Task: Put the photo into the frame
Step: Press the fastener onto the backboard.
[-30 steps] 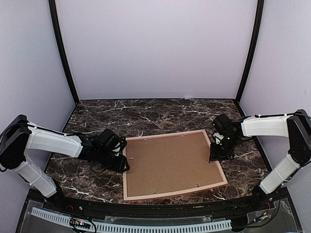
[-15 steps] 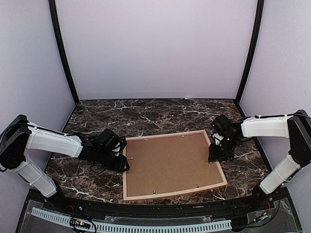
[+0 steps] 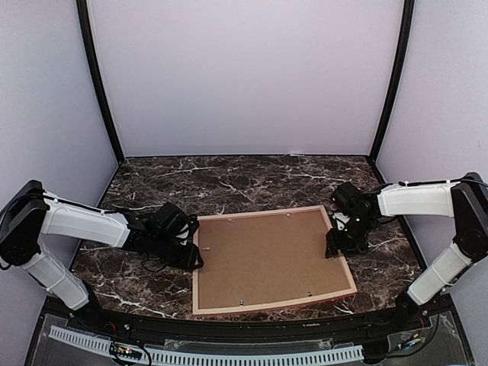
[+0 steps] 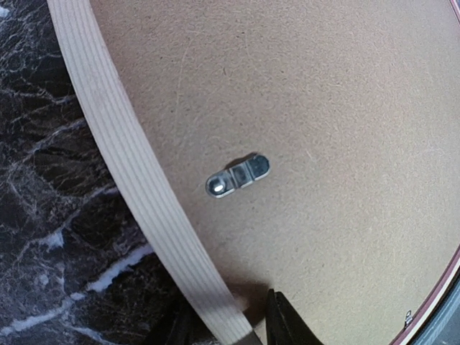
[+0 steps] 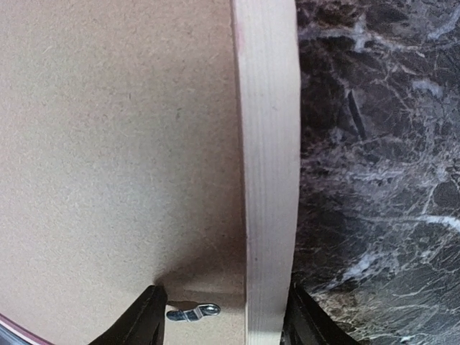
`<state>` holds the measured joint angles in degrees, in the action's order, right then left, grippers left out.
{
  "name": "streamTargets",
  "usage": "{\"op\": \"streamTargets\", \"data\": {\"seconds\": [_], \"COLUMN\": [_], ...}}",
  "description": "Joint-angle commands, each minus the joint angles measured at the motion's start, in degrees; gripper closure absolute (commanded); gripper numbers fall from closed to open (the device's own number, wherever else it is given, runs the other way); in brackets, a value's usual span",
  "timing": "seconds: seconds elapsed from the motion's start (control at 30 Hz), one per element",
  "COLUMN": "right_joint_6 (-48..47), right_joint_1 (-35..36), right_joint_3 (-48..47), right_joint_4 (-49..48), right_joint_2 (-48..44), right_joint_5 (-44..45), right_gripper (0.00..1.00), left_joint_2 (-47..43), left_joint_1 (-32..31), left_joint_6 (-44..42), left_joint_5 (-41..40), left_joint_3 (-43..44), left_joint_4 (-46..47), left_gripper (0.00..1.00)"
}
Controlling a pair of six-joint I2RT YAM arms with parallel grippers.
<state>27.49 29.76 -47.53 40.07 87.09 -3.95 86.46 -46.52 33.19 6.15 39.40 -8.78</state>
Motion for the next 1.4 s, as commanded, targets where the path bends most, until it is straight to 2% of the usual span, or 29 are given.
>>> {"op": "streamTargets", "data": {"seconds": [0.0, 0.13, 0.4, 0.7, 1.1, 1.37], "right_joint_6": [-1.0, -1.3, -1.3, -2.1, -2.1, -1.2], "right_joint_1": [1.2, 1.2, 0.6, -0.9, -2.6, -2.9], "right_joint_3": [-0.5, -0.8, -0.8, -1.9, -1.7, -1.2], "right_joint_4": [5.3, 6.8, 6.8, 9.2, 10.8, 11.4], "right_joint_2": [-0.4, 0.0, 0.8, 0.6, -0.4, -1.8], "right_joint_5": [-1.3, 0.2, 1.1, 3.4, 5.1, 5.0], "right_gripper": [0.42, 0.42, 0.49, 0.43, 0.42, 0.41], "left_joint_2": [0.2, 0.1, 0.1, 0.5, 1.7, 3.0], "left_joint_1": [-0.4, -0.5, -0.5, -0.5, -0.4, -0.5], "left_joint_6": [-0.5, -0.6, -0.6, -0.7, -0.8, -0.2], "left_joint_5": [0.3, 0.2, 0.1, -0.2, -0.7, -1.3], "left_joint_3": [-0.2, 0.0, -0.1, 0.0, 1.0, 1.0], "left_joint_4": [0.2, 0.0, -0.1, -0.1, -1.0, -0.9], "left_gripper": [0.64, 0.64, 0.64, 0.64, 0.79, 0.84]}}
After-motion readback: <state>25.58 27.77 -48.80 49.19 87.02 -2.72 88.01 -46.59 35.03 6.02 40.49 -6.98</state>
